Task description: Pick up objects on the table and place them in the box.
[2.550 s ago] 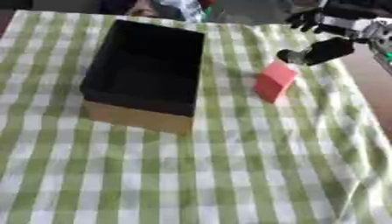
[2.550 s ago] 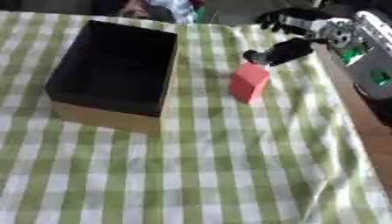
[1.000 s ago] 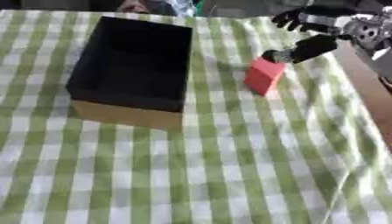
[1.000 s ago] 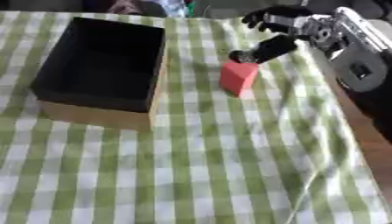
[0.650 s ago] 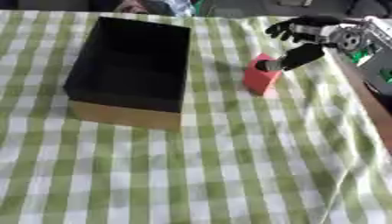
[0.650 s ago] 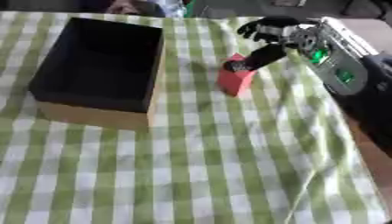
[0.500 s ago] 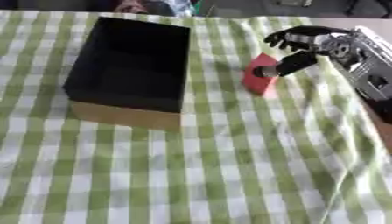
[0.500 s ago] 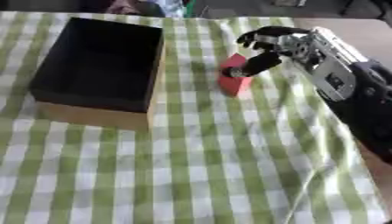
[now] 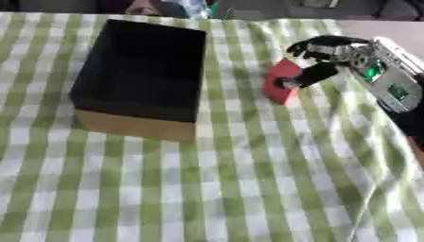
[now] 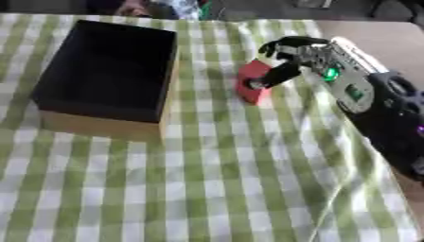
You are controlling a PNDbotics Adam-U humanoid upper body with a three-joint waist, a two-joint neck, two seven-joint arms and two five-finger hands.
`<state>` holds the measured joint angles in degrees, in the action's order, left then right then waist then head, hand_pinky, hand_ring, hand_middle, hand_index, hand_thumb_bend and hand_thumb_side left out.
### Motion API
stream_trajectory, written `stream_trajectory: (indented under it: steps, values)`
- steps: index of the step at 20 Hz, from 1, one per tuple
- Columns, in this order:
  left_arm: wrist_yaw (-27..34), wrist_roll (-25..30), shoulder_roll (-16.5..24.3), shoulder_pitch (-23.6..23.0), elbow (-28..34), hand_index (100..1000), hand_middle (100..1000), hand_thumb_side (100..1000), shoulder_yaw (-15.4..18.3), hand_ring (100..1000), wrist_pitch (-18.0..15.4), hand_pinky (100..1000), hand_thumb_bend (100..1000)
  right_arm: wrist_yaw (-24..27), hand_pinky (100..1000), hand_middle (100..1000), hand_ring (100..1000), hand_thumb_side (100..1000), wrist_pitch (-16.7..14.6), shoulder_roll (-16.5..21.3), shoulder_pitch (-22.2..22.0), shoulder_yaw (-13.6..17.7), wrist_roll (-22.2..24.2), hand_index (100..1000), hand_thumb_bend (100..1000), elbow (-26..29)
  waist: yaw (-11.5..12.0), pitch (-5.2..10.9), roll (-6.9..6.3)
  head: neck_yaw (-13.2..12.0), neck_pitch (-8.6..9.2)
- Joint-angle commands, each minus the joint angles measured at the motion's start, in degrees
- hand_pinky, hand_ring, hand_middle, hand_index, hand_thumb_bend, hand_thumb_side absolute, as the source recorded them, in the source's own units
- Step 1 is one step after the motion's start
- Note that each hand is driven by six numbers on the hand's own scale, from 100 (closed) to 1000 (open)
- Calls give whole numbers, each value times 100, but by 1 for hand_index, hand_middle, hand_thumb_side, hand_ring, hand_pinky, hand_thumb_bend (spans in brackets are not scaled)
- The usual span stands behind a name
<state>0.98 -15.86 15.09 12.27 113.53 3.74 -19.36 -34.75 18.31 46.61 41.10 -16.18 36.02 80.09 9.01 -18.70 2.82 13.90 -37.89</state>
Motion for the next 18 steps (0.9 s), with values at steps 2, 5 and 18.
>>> stream_trajectory:
  steps: [2, 5, 18]
  values:
    - [24, 36, 17, 21, 106, 778, 620, 784, -15, 530, 2, 826, 186, -78, 862, 818, 909, 648, -42, 53, 132, 22, -11, 1000, 392, -104, 13, 101, -19, 37, 35]
    - [18, 43, 13, 22, 106, 777, 620, 784, -16, 530, 4, 826, 186, -60, 848, 749, 894, 615, -12, 14, 145, 14, -51, 972, 345, -149, 20, 91, -15, 33, 23]
    - [22, 66, 10, 39, 106, 776, 621, 785, -24, 532, 11, 827, 181, -60, 739, 480, 705, 331, 274, -68, 160, 17, -513, 766, 100, -301, 55, 88, 0, 26, 63]
